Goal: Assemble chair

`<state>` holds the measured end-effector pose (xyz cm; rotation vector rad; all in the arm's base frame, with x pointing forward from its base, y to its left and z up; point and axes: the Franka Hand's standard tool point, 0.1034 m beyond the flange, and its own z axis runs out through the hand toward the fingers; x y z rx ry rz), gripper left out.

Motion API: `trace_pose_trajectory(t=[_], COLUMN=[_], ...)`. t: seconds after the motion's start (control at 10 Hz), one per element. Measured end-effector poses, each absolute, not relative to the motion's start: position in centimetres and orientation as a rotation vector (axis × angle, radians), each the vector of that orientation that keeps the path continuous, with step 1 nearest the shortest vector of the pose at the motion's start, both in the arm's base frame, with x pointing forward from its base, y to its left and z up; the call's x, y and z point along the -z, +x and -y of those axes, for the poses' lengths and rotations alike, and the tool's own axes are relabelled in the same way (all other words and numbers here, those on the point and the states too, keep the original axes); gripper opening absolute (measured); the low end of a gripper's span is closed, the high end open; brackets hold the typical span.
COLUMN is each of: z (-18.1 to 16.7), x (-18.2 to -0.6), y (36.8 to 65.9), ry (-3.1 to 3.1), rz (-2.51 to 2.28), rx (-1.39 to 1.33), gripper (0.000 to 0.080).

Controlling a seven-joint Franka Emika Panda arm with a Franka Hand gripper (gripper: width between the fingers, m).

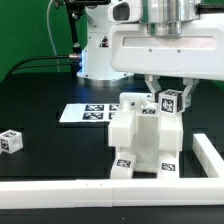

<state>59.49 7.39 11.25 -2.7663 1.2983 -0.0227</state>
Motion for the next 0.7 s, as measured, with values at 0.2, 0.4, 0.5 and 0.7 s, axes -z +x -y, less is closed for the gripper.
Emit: trace_pose_trajectory(t=[0.2, 0.4, 0.5, 0.7], z=[-7.62, -7.72, -7.74, -7.7], x=[-11.24, -11.21, -11.23, -11.25], y=[59.44, 59.42, 59.41, 59.36], ry=[-2.486, -2.293, -2.214, -2.185], rz=[-1.758, -1.993, -2.078, -2.105], rx=[-0.01, -0.022, -0.029, -0.029], gripper=[0.0281, 0.0281, 0.0281, 0.0281])
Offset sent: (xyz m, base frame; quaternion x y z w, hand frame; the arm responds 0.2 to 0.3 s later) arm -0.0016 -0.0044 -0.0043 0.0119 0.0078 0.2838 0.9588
